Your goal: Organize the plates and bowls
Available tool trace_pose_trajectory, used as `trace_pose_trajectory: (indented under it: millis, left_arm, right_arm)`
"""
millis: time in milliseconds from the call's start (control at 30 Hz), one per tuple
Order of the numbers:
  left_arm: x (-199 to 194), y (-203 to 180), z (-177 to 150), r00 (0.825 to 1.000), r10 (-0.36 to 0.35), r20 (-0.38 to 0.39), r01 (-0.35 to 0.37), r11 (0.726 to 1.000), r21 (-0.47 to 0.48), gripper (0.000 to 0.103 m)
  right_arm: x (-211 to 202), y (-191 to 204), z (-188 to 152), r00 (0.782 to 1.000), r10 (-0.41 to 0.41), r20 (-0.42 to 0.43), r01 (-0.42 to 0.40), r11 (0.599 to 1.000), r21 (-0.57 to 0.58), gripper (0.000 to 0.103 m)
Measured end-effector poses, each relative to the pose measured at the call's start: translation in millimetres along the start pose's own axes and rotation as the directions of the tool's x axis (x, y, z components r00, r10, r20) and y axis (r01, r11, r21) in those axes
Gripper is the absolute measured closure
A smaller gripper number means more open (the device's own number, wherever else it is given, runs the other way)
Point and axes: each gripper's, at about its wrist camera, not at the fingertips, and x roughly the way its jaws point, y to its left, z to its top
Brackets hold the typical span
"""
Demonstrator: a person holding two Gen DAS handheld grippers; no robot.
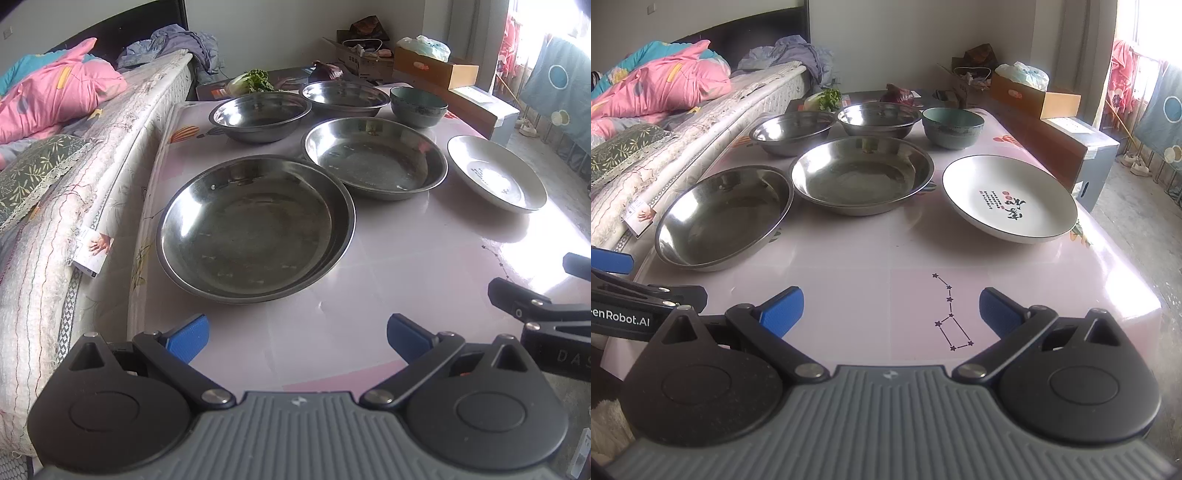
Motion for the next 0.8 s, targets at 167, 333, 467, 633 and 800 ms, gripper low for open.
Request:
trace_pose_trajectory:
  millis: [167, 333, 467, 633, 800]
  left_arm:
    - [0.2, -0.3, -0.5, 1.0, -0.004, -0.003, 0.004, 1.0, 0.004, 0.0]
    - [0.3, -0.3, -0.4, 1.0, -0.003, 0.0, 0.003, 1.0, 0.003, 0.0]
    - [0.1, 0.0, -0.6, 1.0, -0.002, -0.001, 0.002, 1.0, 0.002, 0.0]
    - [-0.2, 0.6, -0.5, 1.0, -0.001, 0.001, 0.001, 1.0, 0.001, 0.0]
    - [-0.3, 0.7, -0.7, 1.0, -0.002, 0.001, 0.002, 1.0, 0.0, 0.0]
  right_arm:
    - [-0.1, -0.7, 0.1, 1.0, 0.0, -0.002, 0.0, 1.0, 0.003, 0.001]
    - [-0.3, -1.0, -0.1, 1.0, 0.002, -0.001, -0.002, 1.0, 0.004, 0.001]
    - [-0.2, -0.6, 0.2, 1.0, 0.001, -0.002, -0.001, 1.0, 0.004, 0.001]
    - [-0.6, -0.3, 0.2, 1.0, 0.001, -0.001, -0.001, 1.0, 0.004, 0.001]
    - [-1.9, 0.6, 0.5, 1.0, 0.004, 0.003, -0.004, 1.0, 0.004, 0.001]
